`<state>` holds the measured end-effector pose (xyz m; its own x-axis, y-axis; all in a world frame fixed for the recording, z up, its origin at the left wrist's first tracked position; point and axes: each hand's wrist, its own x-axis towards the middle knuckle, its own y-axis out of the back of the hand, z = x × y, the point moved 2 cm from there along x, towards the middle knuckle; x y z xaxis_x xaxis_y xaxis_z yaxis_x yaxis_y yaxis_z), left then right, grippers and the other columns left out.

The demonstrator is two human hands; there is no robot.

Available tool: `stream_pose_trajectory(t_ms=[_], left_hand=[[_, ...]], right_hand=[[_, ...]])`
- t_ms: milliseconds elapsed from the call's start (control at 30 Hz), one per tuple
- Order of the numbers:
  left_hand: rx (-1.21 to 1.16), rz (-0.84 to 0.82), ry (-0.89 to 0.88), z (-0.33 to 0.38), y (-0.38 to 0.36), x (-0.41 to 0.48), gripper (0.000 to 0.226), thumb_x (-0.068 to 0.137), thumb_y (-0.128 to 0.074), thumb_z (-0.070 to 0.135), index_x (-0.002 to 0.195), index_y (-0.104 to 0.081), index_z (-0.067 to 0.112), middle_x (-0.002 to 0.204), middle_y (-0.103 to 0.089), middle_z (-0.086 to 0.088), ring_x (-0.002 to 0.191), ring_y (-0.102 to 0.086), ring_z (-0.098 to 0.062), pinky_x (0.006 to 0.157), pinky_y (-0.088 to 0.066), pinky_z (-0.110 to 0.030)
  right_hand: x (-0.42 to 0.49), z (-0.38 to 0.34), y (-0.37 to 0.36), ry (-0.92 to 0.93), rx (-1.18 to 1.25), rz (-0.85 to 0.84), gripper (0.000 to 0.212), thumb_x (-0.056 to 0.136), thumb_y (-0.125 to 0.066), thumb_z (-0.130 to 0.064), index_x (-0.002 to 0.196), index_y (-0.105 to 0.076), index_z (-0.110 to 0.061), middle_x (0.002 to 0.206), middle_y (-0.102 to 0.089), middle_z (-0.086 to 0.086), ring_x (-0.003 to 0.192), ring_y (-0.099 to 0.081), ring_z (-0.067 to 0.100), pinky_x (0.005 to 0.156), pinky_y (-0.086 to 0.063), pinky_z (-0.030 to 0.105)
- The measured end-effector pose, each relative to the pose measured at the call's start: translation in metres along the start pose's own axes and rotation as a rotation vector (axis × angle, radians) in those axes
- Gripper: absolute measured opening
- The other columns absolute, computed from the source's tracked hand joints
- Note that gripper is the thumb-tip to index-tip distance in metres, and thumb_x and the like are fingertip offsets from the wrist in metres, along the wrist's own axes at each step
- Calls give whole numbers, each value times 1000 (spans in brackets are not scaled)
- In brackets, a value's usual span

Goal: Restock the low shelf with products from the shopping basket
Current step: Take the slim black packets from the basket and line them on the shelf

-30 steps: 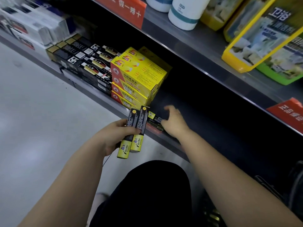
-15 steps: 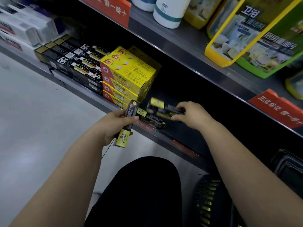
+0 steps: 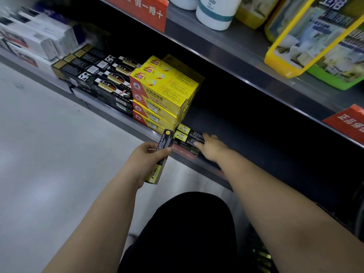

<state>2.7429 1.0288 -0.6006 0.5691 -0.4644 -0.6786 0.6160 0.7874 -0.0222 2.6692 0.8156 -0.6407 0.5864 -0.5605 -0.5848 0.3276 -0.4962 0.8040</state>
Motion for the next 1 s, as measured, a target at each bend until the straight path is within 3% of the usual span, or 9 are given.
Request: stream_pose_trajectory(t_ms=[167, 233, 333, 433, 500, 633, 767, 900, 1000], left_hand=[[104, -16, -58, 6, -9, 2, 28, 80, -70, 35, 102, -63, 19, 82, -65, 2, 70, -62, -11, 60, -47, -24], [190, -18, -100, 11, -13, 3, 37, 81, -69, 37, 112, -63, 16, 87, -66, 1, 73, -61, -10, 58, -45, -20], [347, -24, -164, 20, -20, 6, 54, 81, -68, 40, 125, -57, 10, 112, -63, -6, 96, -59, -20, 76, -43, -26], [416, -131, -237, 33, -33, 4, 31, 79, -71, 37, 101, -68, 14, 89, -66, -4, 79, -58, -16, 66, -43, -24], [476, -167, -275, 38, -39, 4, 26, 76, -75, 36, 93, -70, 17, 80, -66, 2, 68, -57, -8, 60, -42, -19], [530, -61, -362, 36, -39, 7, 51, 74, -77, 33, 117, -58, 16, 107, -61, 3, 91, -56, -12, 75, -40, -23], [447, -26, -343, 24, -33, 10, 68, 79, -74, 26, 138, -41, 17, 131, -53, -3, 117, -51, -21, 88, -42, -30], [477, -50, -306, 13, -33, 10, 49, 85, -67, 19, 130, -49, 14, 121, -60, -3, 100, -56, -17, 81, -43, -27], [451, -43, -301, 7, -30, 10, 37, 86, -65, 15, 122, -56, 15, 112, -62, -2, 95, -58, -15, 78, -43, -25]], right_hand=[[-10, 3, 3, 2, -34, 25, 68, 95, -50, -35, 150, -12, -22, 150, -25, 13, 133, -30, 35, 105, -34, 44], [-20, -3, 15, 38, 144, 87, 64, 93, -51, -24, 149, -18, -23, 150, -25, 12, 133, -31, 33, 104, -35, 39], [-45, -14, 32, 263, 534, 57, 79, 79, -60, -3, 143, -27, -34, 147, -28, 5, 126, -38, 18, 94, -42, 26], [-71, -22, 43, 491, 546, 7, 72, 71, -73, -3, 130, -46, -34, 128, -46, -2, 110, -48, 9, 82, -42, 7], [-75, -18, 51, 460, 499, 76, 46, 66, -81, -13, 104, -60, -29, 101, -61, -4, 89, -57, 12, 74, -46, 20], [-66, 5, 66, 279, 339, 82, 30, 62, -85, -30, 72, -57, -30, 71, -56, -11, 63, -48, 6, 58, -38, 27], [-50, 32, 72, 91, 403, 146, 23, 72, -78, -32, 77, -56, -29, 96, -63, -3, 87, -59, 16, 79, -50, 34], [-29, 38, 57, -66, 359, 398, 26, 87, -64, -26, 111, -60, -17, 112, -63, 7, 99, -59, 24, 75, -42, 27], [-15, 30, 37, -104, 350, 420, 33, 92, -55, -18, 125, -52, -14, 116, -62, 12, 104, -58, 29, 75, -40, 27]])
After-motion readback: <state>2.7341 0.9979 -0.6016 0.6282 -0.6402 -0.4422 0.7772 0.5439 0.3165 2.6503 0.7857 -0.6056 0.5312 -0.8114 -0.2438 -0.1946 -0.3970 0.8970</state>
